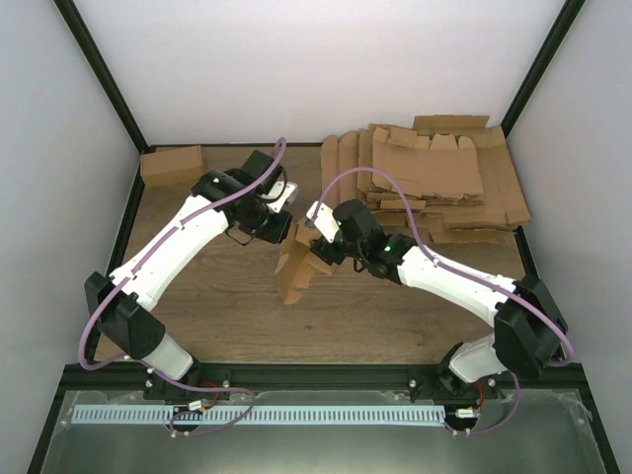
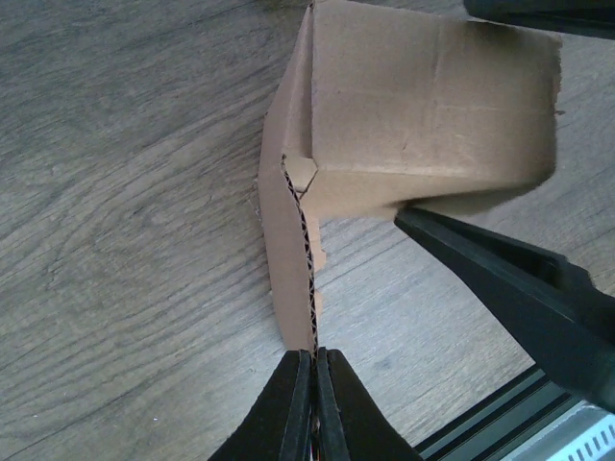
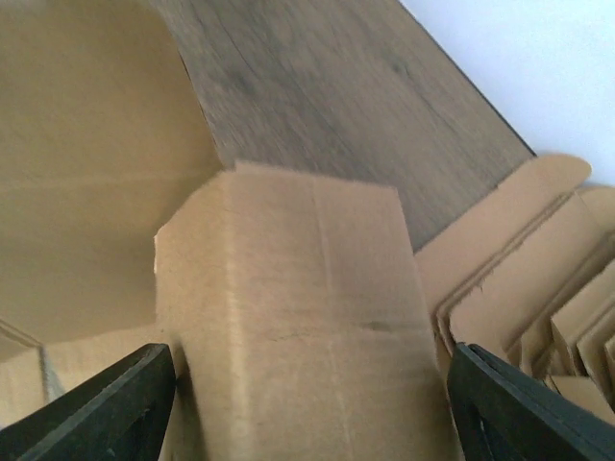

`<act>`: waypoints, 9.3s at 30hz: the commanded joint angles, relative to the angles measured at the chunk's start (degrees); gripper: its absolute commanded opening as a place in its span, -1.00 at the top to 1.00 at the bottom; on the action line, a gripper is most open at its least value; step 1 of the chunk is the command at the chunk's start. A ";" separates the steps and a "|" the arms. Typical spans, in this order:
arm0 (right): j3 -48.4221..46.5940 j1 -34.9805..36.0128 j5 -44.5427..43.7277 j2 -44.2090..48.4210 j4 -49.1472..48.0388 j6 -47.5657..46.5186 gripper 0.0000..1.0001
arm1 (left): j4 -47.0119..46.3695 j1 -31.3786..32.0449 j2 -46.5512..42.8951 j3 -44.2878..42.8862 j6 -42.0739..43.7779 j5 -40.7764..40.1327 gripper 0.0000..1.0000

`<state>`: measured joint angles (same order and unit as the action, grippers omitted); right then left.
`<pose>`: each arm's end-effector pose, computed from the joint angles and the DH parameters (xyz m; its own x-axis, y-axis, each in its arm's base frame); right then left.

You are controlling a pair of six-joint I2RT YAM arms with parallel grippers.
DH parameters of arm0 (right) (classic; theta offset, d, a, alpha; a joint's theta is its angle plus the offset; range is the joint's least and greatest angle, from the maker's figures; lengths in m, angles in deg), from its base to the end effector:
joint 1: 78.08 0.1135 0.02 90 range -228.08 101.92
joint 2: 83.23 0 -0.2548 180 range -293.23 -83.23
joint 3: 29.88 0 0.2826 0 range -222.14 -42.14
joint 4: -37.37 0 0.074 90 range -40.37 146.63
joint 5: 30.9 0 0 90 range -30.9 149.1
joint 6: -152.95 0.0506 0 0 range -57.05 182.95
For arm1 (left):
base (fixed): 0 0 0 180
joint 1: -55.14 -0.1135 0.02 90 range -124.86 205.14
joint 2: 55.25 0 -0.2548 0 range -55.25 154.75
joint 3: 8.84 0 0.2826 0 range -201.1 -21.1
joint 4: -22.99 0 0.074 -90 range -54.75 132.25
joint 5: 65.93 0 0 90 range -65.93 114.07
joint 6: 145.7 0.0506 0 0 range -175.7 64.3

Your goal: Fold the paper box

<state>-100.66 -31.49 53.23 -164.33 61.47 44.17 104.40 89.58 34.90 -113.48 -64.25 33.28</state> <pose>0.2520 0.2588 0.2443 -0.1538 -0.6286 -0.7624 -0.7543 0.5730 -0.3203 0.2782 -0.2006 0.3250 -0.8410 0.3987 -0.3658 0.4904 0.8473 -0.2039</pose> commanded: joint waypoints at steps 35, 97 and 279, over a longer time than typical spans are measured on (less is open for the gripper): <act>8.52 7.26 -23.39 -8.03 -29.41 -24.20 -0.07 | -1.83 0.20 -1.19 -3.25 -1.20 2.30 0.91; 13.38 -12.84 15.76 -7.31 -3.89 22.65 0.35 | -25.36 4.71 -13.75 27.95 -8.74 0.36 0.31; 10.60 8.19 -30.17 5.43 -4.78 18.55 -1.00 | -40.44 8.47 -38.39 48.51 -12.89 -6.77 -1.00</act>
<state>-86.26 -23.45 28.90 -157.66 60.20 63.40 64.48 97.90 -3.70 -65.22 -77.92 27.82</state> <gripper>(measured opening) 0.997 0.999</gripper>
